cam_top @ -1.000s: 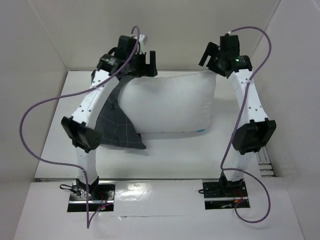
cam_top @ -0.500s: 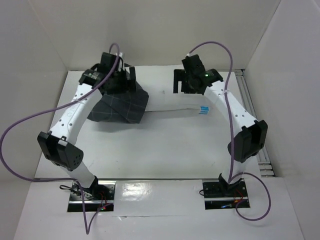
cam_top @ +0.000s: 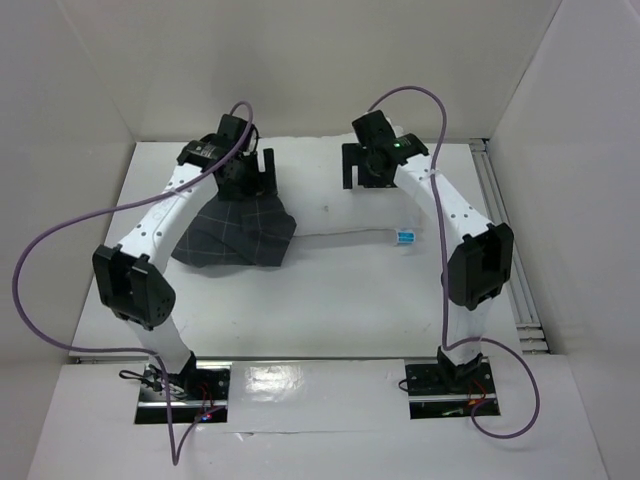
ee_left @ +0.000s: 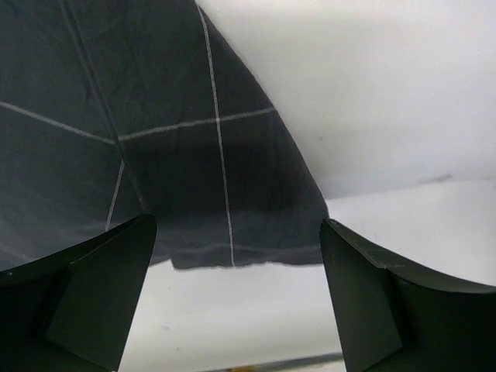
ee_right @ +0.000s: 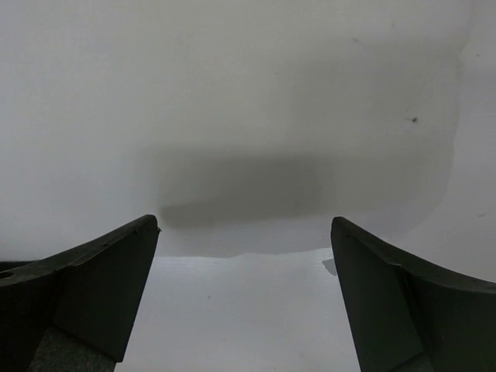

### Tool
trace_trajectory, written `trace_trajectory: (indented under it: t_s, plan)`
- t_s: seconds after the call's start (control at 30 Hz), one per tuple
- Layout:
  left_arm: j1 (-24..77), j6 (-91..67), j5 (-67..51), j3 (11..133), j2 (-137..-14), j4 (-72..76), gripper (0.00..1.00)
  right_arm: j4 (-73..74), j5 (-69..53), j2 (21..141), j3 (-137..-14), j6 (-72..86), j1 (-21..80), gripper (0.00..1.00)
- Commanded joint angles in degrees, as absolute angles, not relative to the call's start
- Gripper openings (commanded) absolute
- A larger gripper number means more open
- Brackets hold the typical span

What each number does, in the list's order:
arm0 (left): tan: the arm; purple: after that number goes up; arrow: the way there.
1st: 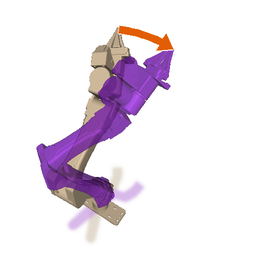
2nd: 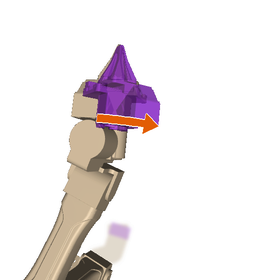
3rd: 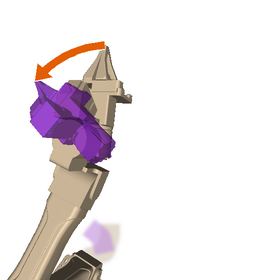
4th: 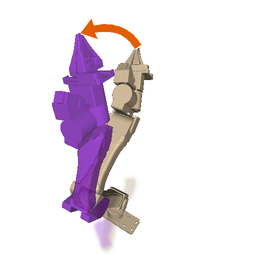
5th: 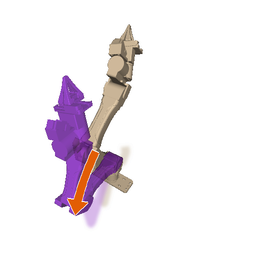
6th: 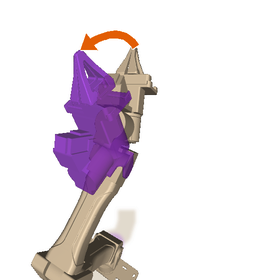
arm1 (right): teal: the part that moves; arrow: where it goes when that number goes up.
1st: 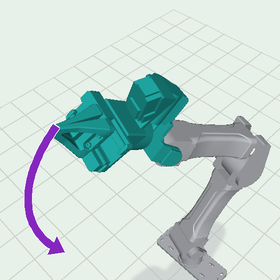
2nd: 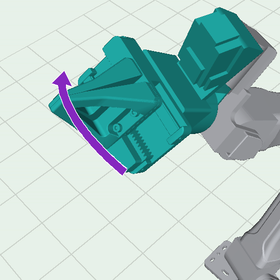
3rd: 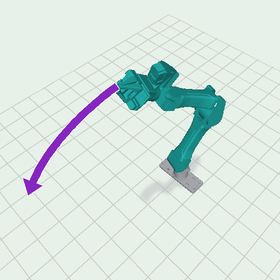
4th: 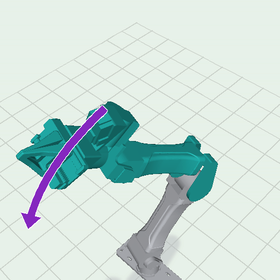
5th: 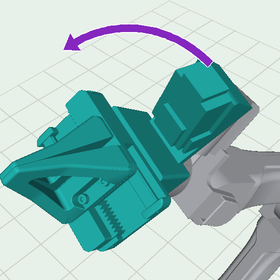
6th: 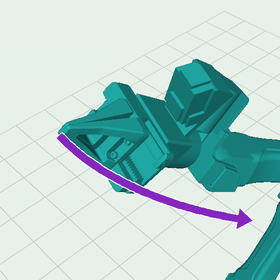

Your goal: Put the pillow into the pillowcase

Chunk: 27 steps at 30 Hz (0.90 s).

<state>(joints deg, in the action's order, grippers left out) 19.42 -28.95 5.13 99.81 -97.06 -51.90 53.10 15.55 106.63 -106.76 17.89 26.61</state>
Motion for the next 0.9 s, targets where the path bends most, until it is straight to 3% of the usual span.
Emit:
trace_trajectory:
  t_s: [0.0,0.1,0.17,0.2,0.23,0.37,0.4,0.53,0.57,0.67,0.7,0.87]
  plan:
    - [19.51,-29.27,7.65,104.23,-101.68,-53.51,1.0,50.19,15.64,109.94,-108.98,17.75,22.87,0.99]
    - [19.51,-29.79,7.92,104.24,-101.69,-53.53,0.97,49.4,15.64,111.97,-109.51,18.89,21.62,0.99]
    - [19.51,-29.18,5.9,104.24,-102.22,-53.53,0.83,47.9,15.12,112.68,-108.72,19.51,20.31,0.99]
    - [19.51,-29.18,5.89,104.85,-102.74,-53.53,0.74,47.9,15.12,113.55,-108.72,19.51,20.3,0.99]
    - [19.51,-28.57,5.19,104.85,-102.74,-53.53,0.55,47.9,15.99,114.16,-109.42,19.51,20.3,0.99]
    - [18.98,-28.56,5.19,107.04,-101.43,-55.36,0.0,46.67,16.0,114.17,-109.42,19.51,19.78,0.99]
    - [18.46,-28.56,3.88,109.05,-100.64,-56.15,0.0,45.63,15.21,113.65,-108.81,19.51,19.78,0.99]
    - [17.06,-27.43,2.2,113.72,-98.27,-60.64,0.0,42.71,10.56,115.04,-105.91,18.9,19.17,0.81]
    - [16.18,-27.42,0.2,114.43,-97.13,-62.12,0.0,42.02,9.85,115.05,-105.91,18.9,19.16,0.56]
    - [9.52,-27.42,-3.76,115.58,-94.58,-62.67,0.0,41.4,6.08,117.68,-105.91,18.28,18.64,0.1]
    - [4.01,-27.42,-5.87,115.58,-92.57,-62.06,0.0,42.18,6.06,118.21,-105.91,18.28,18.63,0.0]
    - [-13.95,-34.07,-5.91,111.36,-91.66,-54.5,0.0,39.38,8.17,112.25,-100.05,21.88,17.94,0.0]
